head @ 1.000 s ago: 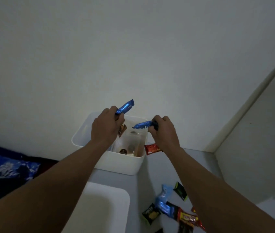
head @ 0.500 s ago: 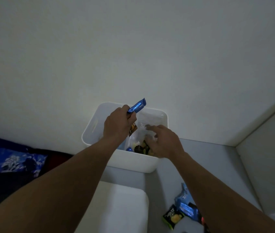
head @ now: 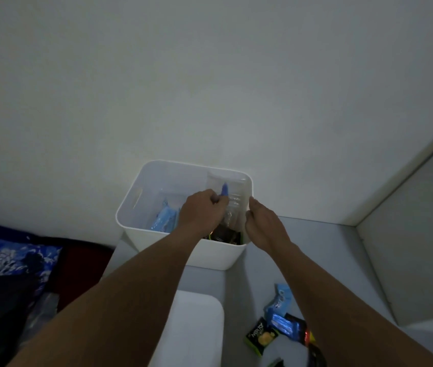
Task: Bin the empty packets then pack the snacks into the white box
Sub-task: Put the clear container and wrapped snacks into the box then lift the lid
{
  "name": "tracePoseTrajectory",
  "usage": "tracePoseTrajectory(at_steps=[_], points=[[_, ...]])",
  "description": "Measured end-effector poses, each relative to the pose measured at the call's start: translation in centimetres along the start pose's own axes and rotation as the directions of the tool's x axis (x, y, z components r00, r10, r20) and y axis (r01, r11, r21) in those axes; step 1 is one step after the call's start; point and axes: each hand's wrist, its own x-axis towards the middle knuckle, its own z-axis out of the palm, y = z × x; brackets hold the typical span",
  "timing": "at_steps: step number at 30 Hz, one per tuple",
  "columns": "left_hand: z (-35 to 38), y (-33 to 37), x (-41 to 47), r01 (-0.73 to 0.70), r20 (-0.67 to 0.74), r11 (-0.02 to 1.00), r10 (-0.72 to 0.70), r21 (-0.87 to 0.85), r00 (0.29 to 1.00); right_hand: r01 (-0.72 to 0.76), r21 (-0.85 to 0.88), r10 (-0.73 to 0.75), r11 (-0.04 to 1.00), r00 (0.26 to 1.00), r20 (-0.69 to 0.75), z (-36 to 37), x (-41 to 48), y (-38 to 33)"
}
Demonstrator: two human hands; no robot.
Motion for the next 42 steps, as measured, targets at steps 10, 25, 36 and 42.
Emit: tracePoseTrajectory(at_steps=[10,25,36,42], points=[[-0.7,-0.1,-5.2,-0.209,-0.135,0.936,0.255,0.282,0.958,-0.013,-0.081,0.019,0.997,0.997,0.071,-0.4,-1.8,1.9],[16.4,-2.1,-18.6,-0.424,0.167,0.834,0.39,0.353,0.905,-0.249,-0.271,0.297,0.93,0.943,0.15,2.8,-12.1,21.0],[24.2,-3.0,-19.3,-0.383,0.212,0.745,0.32,0.545,0.923,-0.233,-0.379,0.214,0.896,0.973,-0.092,7.6,-14.6,27.2],[24.2,-2.6,-18.8,-0.303,0.223,0.845,0.224,0.441,0.949,-0.1,-0.279,0.041,0.955,0.977,-0.211,8.1,-13.9,28.0]])
